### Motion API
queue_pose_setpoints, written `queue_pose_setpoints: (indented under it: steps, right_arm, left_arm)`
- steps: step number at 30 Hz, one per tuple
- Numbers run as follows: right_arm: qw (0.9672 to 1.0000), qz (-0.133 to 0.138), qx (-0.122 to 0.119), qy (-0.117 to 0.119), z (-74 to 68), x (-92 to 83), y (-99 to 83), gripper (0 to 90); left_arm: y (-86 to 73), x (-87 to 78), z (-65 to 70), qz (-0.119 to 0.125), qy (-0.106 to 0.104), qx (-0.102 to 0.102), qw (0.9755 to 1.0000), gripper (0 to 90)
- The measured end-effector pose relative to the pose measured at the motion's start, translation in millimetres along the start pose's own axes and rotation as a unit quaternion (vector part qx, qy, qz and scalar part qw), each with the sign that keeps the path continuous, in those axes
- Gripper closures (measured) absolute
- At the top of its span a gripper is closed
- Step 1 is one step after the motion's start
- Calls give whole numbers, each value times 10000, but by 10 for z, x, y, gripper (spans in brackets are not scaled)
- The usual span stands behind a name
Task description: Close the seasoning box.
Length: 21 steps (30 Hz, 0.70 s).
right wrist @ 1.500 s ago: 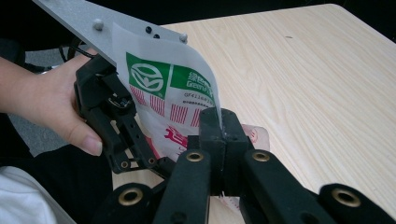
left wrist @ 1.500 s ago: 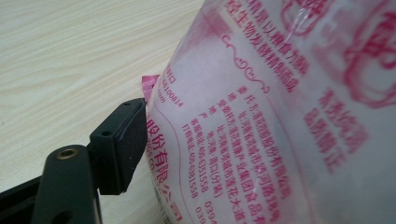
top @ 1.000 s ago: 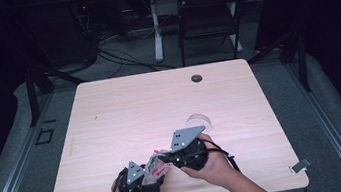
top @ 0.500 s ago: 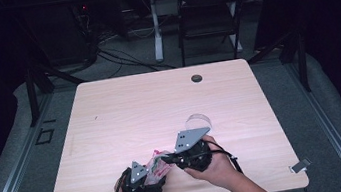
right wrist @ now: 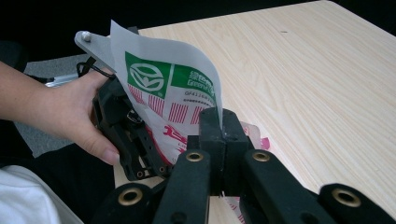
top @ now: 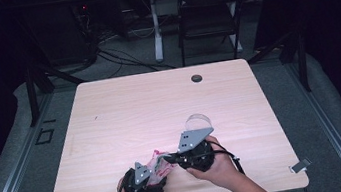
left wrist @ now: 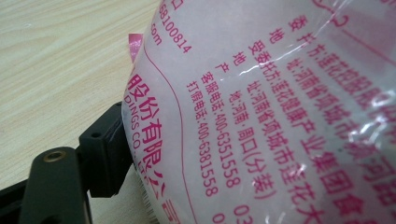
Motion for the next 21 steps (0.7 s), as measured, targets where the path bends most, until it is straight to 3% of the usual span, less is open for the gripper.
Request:
queue_pose_setpoints:
  steps: [12,21]
  right_arm:
    - [10000,40,20,22,15,-4,-41,900]
    - [10000,63,-10,26,9,-9,-44,900]
  left_arm:
    - [-2,-4,53,-26,196,205,9996,337]
    - [-8,-28,65,37,305,211,9993,436]
Point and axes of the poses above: each handheld gripper's, and its own axes: x roughly forward along the jaws, y roughly out of its top, z roughly to its right, the point moved 2 cm from there along x, roughly forward along the jaws, and after that the axes turned 9 degrees about y, right-handed, at the moved point
